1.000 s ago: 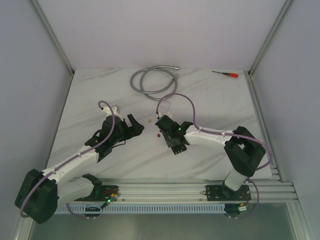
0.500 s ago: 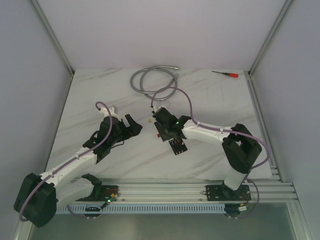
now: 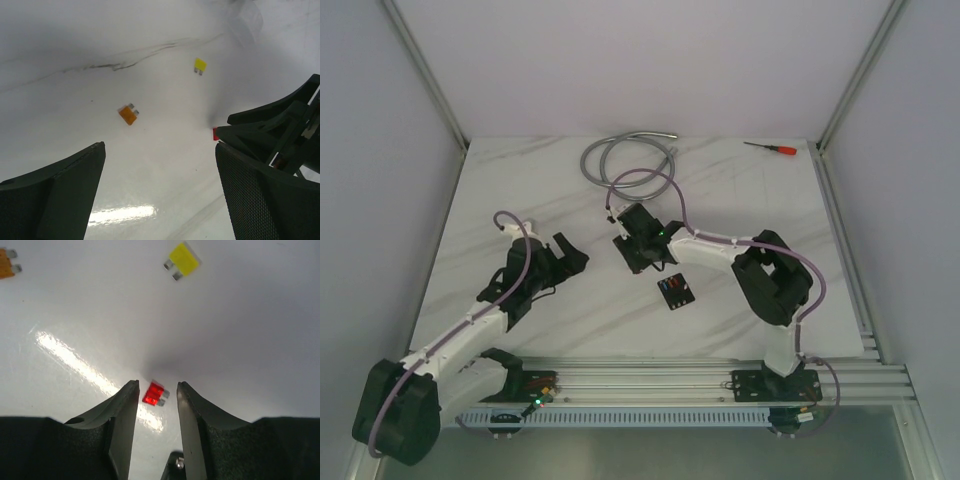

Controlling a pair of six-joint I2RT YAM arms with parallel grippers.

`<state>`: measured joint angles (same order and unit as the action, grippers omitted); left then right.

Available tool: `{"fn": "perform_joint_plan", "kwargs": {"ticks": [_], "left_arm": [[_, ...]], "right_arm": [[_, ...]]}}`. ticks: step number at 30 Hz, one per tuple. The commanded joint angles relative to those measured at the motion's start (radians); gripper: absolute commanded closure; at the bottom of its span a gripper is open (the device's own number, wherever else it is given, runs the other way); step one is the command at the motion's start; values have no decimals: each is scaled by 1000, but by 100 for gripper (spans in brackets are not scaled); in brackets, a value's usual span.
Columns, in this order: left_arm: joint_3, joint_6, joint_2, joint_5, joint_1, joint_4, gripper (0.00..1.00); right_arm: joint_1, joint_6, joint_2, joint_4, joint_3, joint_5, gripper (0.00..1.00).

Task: Snap on the fuse box
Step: Pick up the fuse from the center of the board.

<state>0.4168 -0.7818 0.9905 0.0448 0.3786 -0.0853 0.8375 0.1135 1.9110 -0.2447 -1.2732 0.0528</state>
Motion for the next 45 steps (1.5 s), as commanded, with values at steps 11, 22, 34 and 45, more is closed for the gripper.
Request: {"fn": "perform_joint_plan", "kwargs": {"ticks": [11, 22, 34, 45], "left_arm": [[-33, -25, -75, -50, -62, 25, 0], [-25, -29, -68, -57, -62, 24, 0], [-17, -30, -61, -62, -63, 24, 0], [-17, -25, -55, -74, -62, 23, 0]], "right_arm": [[-20, -31, 34, 18, 7, -167, 57], [-16, -3, -35, -5, 90, -153, 57], [35, -42, 39, -74, 18, -4, 63], [45, -94, 65, -105, 7, 26, 65]]}}
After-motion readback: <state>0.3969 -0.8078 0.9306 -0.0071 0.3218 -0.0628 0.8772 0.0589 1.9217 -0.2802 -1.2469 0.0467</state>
